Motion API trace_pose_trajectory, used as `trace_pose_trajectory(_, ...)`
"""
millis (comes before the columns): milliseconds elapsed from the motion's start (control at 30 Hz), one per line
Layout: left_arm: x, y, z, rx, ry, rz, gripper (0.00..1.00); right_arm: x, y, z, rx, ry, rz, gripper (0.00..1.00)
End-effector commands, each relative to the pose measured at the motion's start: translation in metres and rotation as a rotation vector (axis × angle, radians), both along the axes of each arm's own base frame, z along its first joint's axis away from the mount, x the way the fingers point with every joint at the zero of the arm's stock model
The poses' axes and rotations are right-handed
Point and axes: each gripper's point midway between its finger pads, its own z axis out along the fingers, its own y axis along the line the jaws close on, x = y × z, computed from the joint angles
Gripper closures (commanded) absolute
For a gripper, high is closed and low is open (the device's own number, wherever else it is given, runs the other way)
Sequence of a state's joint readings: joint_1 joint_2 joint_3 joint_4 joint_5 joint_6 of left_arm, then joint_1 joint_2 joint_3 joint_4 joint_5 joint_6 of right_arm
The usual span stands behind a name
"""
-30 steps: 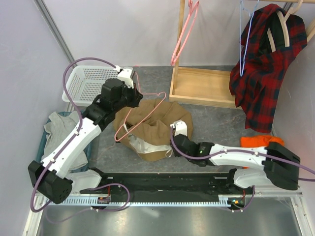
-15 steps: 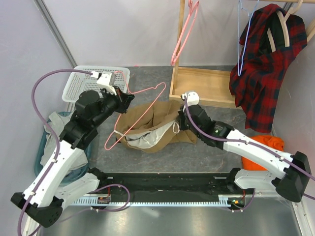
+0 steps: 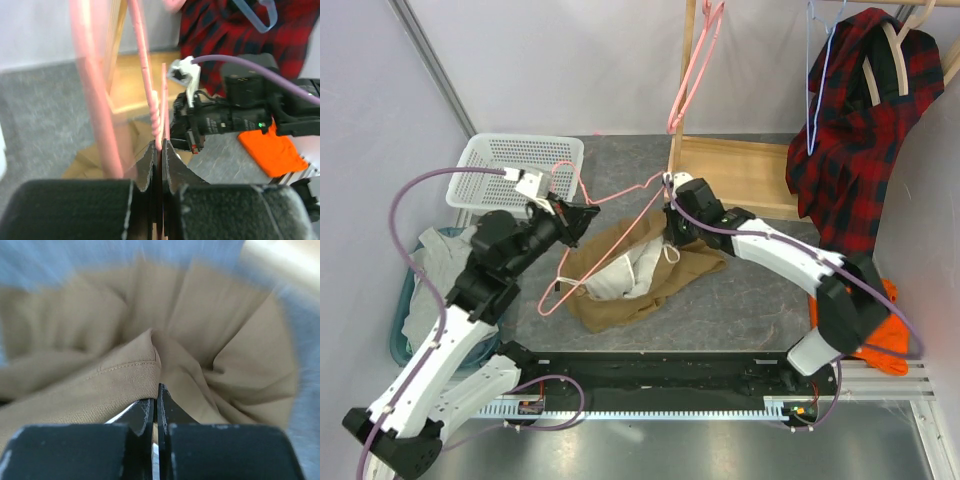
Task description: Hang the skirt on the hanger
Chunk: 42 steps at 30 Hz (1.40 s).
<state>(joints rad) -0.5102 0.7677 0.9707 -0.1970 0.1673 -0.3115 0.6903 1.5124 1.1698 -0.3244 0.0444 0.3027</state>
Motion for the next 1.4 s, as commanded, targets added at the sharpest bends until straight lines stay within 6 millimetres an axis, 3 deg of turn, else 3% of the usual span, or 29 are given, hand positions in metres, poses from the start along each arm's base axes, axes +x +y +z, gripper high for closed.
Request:
trace_pose_trajectory(0, 0.025, -0.018, -0.036, -0.067, 0.032, -0.003, 0.98, -0.002, 0.007, -0.061, 0.023, 0.165, 0.119, 1.00)
trace_pose_trajectory(33, 0.028, -0.021, -0.044, -0.066, 0.040, -0.011, 0.98, -0.001, 0.007, -0.079, 0.011, 0.203, 0.124, 1.00)
trace_pose_trajectory(67, 0.030, -0.023, -0.061, -0.053, 0.064, -0.014, 0.98, 0.001, 0.005, -0.086, 0.019, 0.228, 0.118, 1.00)
trace_pose_trajectory(133, 0.034, -0.026, -0.073, -0.049, 0.071, -0.015, 0.98, 0.007, 0.007, -0.101, 0.030, 0.250, 0.113, 1.00)
trace_pose_trajectory(167, 0.035, -0.025, -0.088, -0.037, 0.095, -0.004, 0.98, 0.013, 0.006, -0.103, 0.048, 0.253, 0.096, 1.00)
trace_pose_trajectory(333, 0.031, -0.017, -0.112, -0.061, 0.100, 0.035, 0.98, 0.023, 0.012, -0.121, 0.089, 0.287, 0.061, 1.00)
trace_pose_trajectory(367, 0.030, -0.016, -0.119, -0.065, 0.102, 0.038, 0.98, 0.025, 0.012, -0.123, 0.095, 0.288, 0.059, 0.97)
trace_pose_trajectory(433, 0.029, -0.014, -0.120, -0.077, 0.094, 0.043, 0.98, 0.024, 0.012, -0.124, 0.102, 0.291, 0.050, 0.78)
trace_pose_trajectory(500, 0.030, -0.013, -0.122, -0.074, 0.098, 0.054, 0.98, 0.019, 0.008, -0.125, 0.099, 0.297, 0.034, 0.66)
trace_pose_trajectory(533, 0.031, -0.013, -0.123, -0.072, 0.100, 0.058, 0.98, 0.020, 0.004, -0.114, 0.102, 0.266, 0.022, 0.57)
trace_pose_trajectory(600, 0.033, -0.011, -0.125, -0.071, 0.104, 0.072, 0.98, 0.012, -0.006, -0.112, 0.091, 0.258, -0.007, 0.53)
trace_pose_trajectory(633, 0.033, -0.013, -0.125, -0.072, 0.105, 0.067, 0.98, 0.013, -0.011, -0.097, 0.100, 0.218, -0.025, 0.52)
trace_pose_trajectory(767, 0.035, -0.015, -0.125, -0.076, 0.105, 0.062, 0.98, -0.004, -0.025, -0.090, 0.104, 0.212, -0.054, 0.57)
trace_pose_trajectory(933, 0.035, -0.017, -0.127, -0.073, 0.103, 0.053, 0.98, -0.012, -0.038, -0.074, 0.115, 0.151, -0.084, 0.53)
trace_pose_trajectory(1200, 0.025, -0.025, -0.124, -0.077, 0.088, -0.014, 0.98, -0.037, -0.040, -0.094, 0.105, 0.239, -0.050, 0.65)
trace_pose_trajectory(1367, 0.018, -0.030, -0.123, -0.079, 0.077, -0.059, 0.98, -0.043, -0.039, -0.107, 0.121, 0.268, -0.052, 0.66)
